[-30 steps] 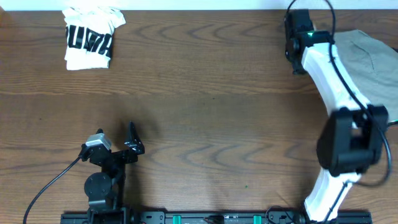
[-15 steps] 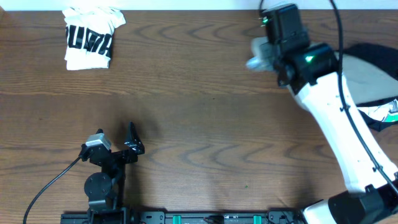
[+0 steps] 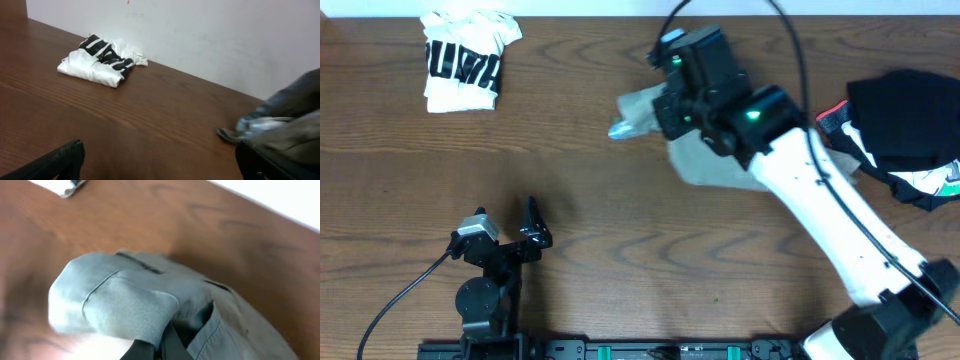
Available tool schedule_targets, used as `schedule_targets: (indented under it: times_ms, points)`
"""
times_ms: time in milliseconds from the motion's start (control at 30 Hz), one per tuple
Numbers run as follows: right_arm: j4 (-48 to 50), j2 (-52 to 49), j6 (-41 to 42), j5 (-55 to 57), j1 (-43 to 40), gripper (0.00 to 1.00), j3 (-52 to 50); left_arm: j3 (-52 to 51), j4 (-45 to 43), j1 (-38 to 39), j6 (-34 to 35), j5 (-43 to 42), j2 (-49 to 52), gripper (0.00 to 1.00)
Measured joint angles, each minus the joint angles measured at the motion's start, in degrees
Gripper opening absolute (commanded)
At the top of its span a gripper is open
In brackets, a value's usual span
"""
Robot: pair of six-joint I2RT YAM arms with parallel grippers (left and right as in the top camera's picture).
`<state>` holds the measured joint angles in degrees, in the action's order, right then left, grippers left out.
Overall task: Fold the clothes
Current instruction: 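Grasp the trousers with the right gripper and drag them leftward onto the table center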
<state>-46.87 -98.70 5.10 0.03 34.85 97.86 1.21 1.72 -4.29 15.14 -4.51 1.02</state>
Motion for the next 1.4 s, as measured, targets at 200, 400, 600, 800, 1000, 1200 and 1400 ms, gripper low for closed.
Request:
schedule_targets:
  times_ms: [200,400,600,800,1000,1200,1400]
  points:
    - [2.0,-6.0,2.0,-4.2,4.2,0.02,0.0,0.0,0.0,0.0,0.0,0.0,0.0,0.98]
    - [4.3,-11.3,3.4,-5.8,8.1,0.13,0.0,0.0,0.0,0.0,0.0,0.0,0.0,0.98]
    - [6.0,-11.5,4.5,-6.5,9.3,0.4,-0.1,0.0,0.0,0.0,0.0,0.0,0.0,0.98]
    - [2.6,-10.8,5.1,-6.5,8.7,0.51,-0.1,0.0,0.0,0.0,0.0,0.0,0.0,0.98]
    - [-7.4,-4.0,5.7,-1.7,4.7,0.71,-0.1,0.0,0.0,0.0,0.0,0.0,0.0,0.98]
    - [-20.5,8.3,9.6,4.1,-4.9,0.99,-0.1,0.0,0.0,0.0,0.0,0.0,0.0,0.98]
    - [-34.3,12.7,11.2,6.0,-13.8,0.99,0.1,0.0,0.0,0.0,0.0,0.0,0.0,0.98]
